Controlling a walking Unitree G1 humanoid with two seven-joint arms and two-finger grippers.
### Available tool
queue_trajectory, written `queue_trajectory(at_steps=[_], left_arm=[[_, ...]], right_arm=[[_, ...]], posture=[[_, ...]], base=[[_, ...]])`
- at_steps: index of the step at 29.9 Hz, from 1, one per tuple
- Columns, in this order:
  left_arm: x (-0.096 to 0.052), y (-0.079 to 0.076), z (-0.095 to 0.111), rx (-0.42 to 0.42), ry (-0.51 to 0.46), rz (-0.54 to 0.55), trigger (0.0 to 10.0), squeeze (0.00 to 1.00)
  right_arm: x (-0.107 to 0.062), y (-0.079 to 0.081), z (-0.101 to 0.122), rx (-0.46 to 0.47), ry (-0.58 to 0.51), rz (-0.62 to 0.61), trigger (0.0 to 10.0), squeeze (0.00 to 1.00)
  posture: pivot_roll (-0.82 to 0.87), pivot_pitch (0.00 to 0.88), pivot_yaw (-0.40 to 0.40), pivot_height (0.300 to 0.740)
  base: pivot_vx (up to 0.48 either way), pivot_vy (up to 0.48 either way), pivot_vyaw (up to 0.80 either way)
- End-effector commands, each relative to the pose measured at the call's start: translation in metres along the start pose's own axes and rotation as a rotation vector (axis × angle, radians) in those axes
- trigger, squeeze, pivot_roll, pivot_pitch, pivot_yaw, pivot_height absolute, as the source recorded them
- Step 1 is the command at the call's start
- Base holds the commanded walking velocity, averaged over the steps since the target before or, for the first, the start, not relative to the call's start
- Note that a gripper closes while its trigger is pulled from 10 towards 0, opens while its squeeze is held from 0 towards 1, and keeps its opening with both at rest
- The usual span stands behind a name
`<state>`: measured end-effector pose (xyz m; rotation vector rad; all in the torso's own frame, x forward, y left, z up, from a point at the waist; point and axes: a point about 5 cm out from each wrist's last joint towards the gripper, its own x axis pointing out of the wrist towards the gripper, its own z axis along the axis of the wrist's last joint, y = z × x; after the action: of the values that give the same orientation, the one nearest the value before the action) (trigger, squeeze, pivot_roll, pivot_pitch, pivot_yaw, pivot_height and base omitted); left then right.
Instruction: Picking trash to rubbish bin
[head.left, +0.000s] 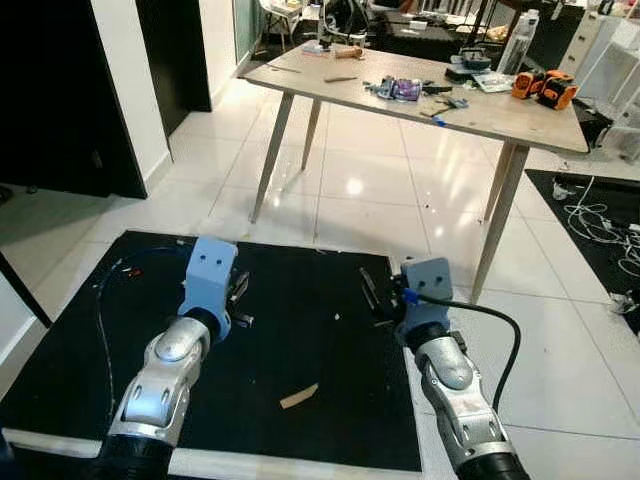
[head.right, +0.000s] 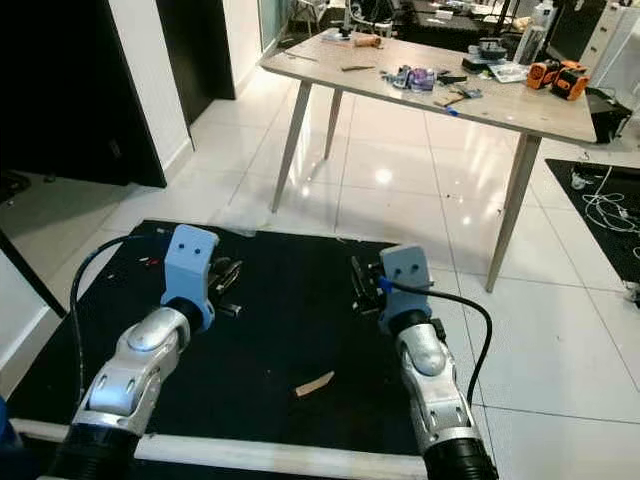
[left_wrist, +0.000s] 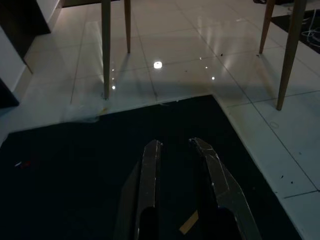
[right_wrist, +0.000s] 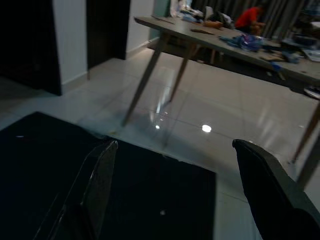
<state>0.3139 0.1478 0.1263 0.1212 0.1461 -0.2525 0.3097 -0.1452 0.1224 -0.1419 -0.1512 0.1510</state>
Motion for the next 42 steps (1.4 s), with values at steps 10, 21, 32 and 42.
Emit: queue_trajectory(at_steps=[10,21,32,42], left_arm=[[0.0,-0.002,0.0,0.023,-0.013,0.005,10.0,0.0],[-0.001,0.0,0.004,0.014,-0.03,0.004,10.0,0.0],[0.0,-0.002,0.004,0.031,-0.03,-0.019,10.0,0.0],[0.0,-0.005,0.006,0.031,-0.042,-0.033,10.0,0.0]], right_arm=[[-0.008,-0.011,-0.012,-0.037,0.056,-0.081,10.0,0.0],[-0.014,-0.017,-0.014,-0.018,0.069,-0.129,10.0,0.0],[-0.019,-0.022,-0.015,-0.018,0.066,-0.152,10.0,0.0],[-0.022,-0.025,-0.015,-0.023,0.062,-0.156,10.0,0.0]], posture=[[-0.04,0.075,-0.018,0.74],[-0.05,0.086,-0.012,0.74],[-0.05,0.076,0.0,0.74],[-0.05,0.045,-0.005,0.74]], base=[[0.294,0.0,0.0],[0.297,0.0,-0.11],[0.305,0.0,-0.73],[0.307,0.0,0.0]])
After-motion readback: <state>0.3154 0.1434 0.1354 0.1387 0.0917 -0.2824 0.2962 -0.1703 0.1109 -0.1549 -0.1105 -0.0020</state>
